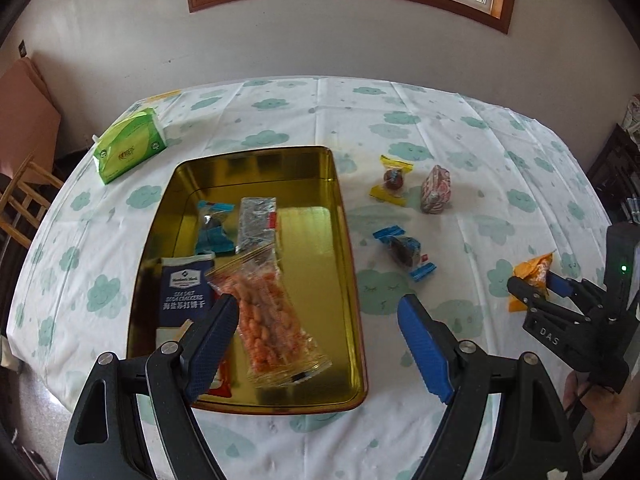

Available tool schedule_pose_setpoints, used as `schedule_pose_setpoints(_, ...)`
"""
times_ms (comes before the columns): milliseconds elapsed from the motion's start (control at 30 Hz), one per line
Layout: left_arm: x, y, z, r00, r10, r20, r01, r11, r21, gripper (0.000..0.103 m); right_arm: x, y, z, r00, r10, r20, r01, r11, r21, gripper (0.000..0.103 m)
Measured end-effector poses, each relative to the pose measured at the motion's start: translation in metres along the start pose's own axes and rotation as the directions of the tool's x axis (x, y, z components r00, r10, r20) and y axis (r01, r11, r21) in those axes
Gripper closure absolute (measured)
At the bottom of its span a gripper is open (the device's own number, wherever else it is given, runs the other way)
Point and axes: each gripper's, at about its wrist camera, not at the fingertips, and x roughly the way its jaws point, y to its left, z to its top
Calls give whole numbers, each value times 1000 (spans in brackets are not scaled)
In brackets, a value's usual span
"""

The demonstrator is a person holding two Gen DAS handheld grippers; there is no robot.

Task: Organize snacks
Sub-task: 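Grasp the orange triangular snack bag with the right gripper, then grasp the blue-wrapped candy with the left gripper while the right gripper holds the orange bag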

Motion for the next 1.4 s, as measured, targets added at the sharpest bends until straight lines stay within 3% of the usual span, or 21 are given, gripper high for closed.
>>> schedule_pose_setpoints(333, 25, -33, 29, 994, -96, -61, 95, 995, -20, 27, 18, -47, 21, 998, -45, 46, 42, 996, 73, 50)
schedule_pose_setpoints(667, 71, -45, 51, 960, -200, -197, 169, 972, -162, 54, 18, -60, 15, 995, -50, 84, 45, 997, 65, 50)
schedule_pose_setpoints(867, 98, -52, 54, 948, -188, -258, 141, 972, -188, 65, 17, -62, 15, 996, -42, 84, 36, 997, 67, 48)
schedule_pose_setpoints(1167, 113, -62, 59, 957, -142, -252, 106, 983, -151, 67, 17, -62, 16, 996, -37, 84, 31, 997, 70, 48)
schedule_pose_setpoints(1267, 114, -68, 60, 958, -136, -250, 109, 987, -119, 77, 17, -62, 16, 996, -37, 85, 31, 997, 71, 48)
schedule_pose_setpoints(1400, 115, -71, 57, 958, -129, -255, 106, 989, -102, 78, 17, -62, 16, 996, -38, 84, 32, 997, 70, 48)
